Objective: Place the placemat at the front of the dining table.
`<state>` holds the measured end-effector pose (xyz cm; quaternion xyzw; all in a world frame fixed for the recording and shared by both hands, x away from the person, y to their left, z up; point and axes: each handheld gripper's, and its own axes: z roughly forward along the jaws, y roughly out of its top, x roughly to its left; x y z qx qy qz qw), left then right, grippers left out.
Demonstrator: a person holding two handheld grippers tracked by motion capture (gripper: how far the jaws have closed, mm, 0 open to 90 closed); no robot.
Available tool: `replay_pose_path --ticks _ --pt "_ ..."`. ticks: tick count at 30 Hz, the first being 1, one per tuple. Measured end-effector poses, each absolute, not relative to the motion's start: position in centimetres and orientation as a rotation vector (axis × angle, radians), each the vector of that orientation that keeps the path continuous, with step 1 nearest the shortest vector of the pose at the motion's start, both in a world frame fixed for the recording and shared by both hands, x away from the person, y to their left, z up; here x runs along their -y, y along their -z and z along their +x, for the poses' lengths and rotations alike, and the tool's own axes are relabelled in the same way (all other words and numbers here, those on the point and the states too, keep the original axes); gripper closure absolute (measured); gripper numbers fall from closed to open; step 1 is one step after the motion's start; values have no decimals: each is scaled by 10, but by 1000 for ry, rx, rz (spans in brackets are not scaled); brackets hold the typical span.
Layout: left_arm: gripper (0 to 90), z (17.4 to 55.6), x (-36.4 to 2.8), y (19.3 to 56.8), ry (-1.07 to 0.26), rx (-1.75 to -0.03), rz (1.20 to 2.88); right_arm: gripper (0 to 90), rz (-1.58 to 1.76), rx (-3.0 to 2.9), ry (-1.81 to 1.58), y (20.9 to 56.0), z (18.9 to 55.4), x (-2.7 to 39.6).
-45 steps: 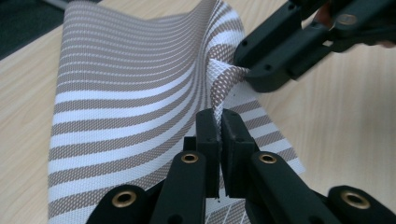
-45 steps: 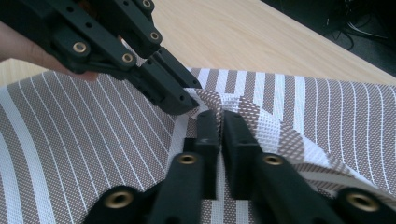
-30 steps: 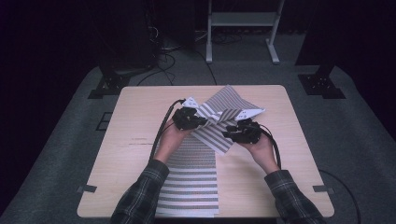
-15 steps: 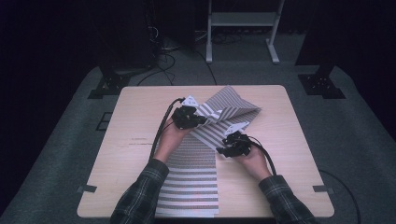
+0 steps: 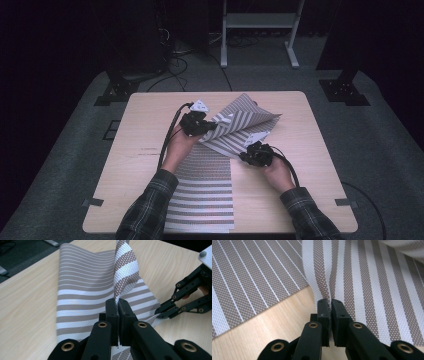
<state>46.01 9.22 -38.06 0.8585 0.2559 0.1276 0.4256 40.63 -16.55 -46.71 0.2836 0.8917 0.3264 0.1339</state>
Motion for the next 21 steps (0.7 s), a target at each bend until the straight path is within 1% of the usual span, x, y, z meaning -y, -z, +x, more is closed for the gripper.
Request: replay_pose_path --ticks 10,21 --pt "888 462 -121 372 -357 -707 2086 863 927 -2542 -926 462 413 204" --pt "889 466 -148 368 -399 -786 2022 867 997 -2479 -943 452 417 232"
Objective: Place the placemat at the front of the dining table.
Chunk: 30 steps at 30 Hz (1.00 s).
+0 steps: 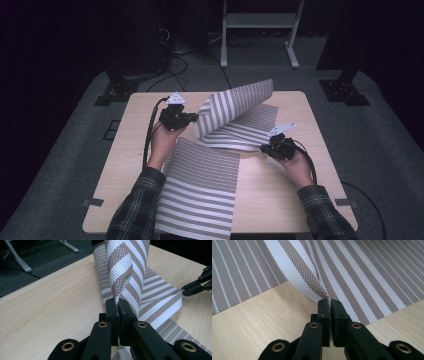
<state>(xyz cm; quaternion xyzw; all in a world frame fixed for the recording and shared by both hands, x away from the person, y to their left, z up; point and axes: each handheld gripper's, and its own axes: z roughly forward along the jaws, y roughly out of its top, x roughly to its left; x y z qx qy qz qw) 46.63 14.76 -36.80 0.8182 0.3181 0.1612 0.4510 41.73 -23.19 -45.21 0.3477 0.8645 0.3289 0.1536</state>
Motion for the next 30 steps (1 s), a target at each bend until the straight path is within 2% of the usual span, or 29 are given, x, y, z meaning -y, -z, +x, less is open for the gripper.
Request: replay_pose_path --ticks 20,30 --pt "888 473 -181 375 -428 -902 1953 869 1111 -2380 -947 450 435 258" --pt "886 467 -186 378 -432 -906 1978 871 1144 -2340 -967 444 434 272"
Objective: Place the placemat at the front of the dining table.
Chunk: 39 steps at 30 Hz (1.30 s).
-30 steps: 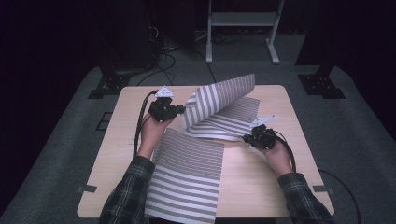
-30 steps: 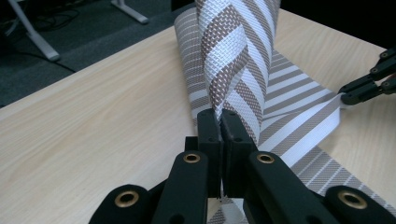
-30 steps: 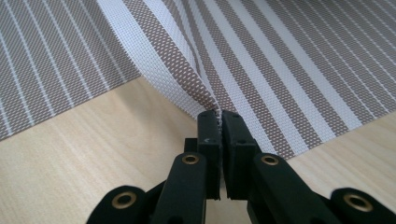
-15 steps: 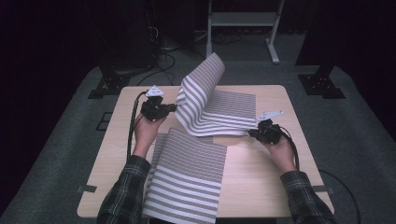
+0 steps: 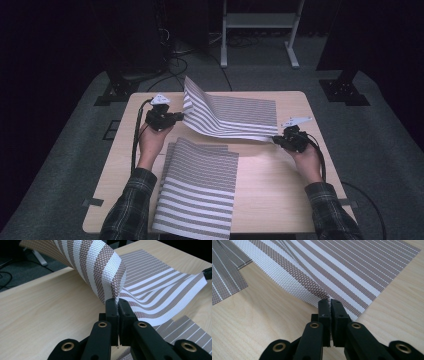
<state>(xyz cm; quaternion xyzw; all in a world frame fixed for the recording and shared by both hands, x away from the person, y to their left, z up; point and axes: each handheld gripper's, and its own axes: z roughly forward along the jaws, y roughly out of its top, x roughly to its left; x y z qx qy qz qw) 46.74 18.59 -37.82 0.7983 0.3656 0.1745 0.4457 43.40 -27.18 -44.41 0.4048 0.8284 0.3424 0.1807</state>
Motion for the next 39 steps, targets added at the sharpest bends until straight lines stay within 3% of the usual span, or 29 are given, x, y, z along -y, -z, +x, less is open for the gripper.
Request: replay_pose_path --ticks 17,30,39 --pt "852 459 -186 417 -319 -926 2038 870 1161 -2307 -939 442 433 284" --pt "797 455 -180 419 -311 -897 2058 868 1173 -2289 -933 441 435 295" --pt "648 454 -184 415 -369 -908 2038 858 1168 -2291 -935 442 435 295"
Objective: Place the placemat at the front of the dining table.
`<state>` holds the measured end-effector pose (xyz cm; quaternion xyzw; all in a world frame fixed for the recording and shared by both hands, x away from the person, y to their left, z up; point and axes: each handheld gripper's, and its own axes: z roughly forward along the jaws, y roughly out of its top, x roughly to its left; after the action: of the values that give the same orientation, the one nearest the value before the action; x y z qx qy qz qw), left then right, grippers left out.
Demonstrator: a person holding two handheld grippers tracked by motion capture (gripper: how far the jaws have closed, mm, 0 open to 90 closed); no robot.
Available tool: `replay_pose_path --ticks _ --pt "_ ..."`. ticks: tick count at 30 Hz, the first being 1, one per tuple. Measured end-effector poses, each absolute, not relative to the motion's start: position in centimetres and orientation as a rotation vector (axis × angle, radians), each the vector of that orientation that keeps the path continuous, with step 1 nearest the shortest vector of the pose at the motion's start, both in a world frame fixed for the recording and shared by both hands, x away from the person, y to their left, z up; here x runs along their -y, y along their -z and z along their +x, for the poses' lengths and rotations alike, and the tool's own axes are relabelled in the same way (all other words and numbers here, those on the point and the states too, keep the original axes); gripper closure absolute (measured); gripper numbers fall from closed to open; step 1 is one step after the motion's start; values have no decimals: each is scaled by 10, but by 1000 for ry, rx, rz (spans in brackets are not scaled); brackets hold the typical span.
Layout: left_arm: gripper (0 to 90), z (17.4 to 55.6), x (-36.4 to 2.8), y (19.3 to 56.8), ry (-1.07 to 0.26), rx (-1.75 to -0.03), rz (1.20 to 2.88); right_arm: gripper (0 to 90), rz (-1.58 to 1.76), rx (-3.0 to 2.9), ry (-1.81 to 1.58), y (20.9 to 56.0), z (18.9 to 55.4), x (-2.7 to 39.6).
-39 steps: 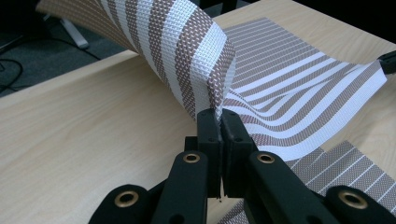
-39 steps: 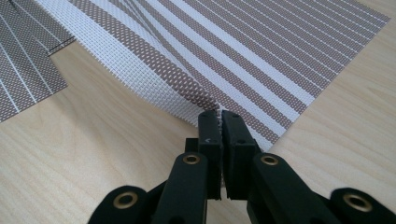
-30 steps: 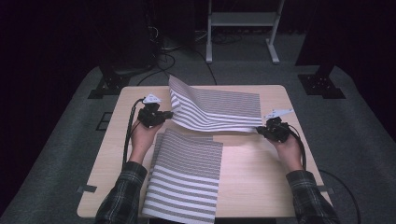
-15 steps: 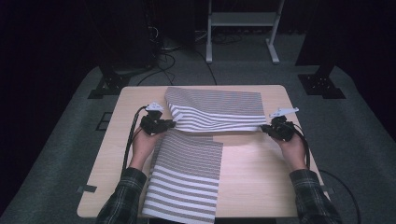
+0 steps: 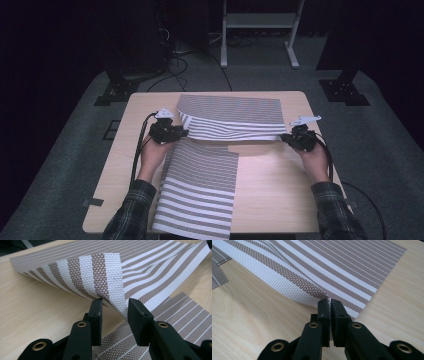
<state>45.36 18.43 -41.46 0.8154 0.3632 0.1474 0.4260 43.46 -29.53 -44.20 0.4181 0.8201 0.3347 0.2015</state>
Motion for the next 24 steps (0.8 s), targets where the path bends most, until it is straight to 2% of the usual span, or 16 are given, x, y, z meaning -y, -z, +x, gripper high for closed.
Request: replay_pose_path --ticks 9,11,19,21,24 --pt "510 452 -193 401 -464 -925 1981 784 1171 -2301 -945 445 435 294" --pt "485 453 -194 399 -470 -930 1978 722 1170 -2297 -929 445 435 293" --pt "488 460 -196 402 -459 -945 1961 471 1174 -2317 -976 444 436 291" --pt "488 462 -198 404 -457 -954 1964 427 1160 -2311 -994 440 435 290" --pt "488 466 -199 408 -460 -966 1963 412 1152 -2297 -1040 435 433 289"
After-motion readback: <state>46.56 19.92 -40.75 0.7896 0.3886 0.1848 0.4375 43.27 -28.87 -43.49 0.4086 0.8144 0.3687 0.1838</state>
